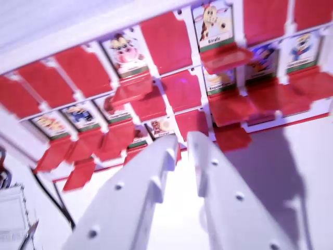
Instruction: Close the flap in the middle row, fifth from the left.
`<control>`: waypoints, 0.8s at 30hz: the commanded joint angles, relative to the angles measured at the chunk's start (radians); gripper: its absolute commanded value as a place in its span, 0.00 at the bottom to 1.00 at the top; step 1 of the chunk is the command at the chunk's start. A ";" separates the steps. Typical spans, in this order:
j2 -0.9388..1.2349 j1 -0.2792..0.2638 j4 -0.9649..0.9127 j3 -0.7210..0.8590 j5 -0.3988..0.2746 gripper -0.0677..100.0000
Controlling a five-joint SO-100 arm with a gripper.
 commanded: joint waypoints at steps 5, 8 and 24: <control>0.402 -0.037 -0.014 0.161 -0.087 0.02; 0.500 -0.044 -0.037 0.241 -0.124 0.02; 0.992 -0.067 -0.035 0.624 -0.225 0.02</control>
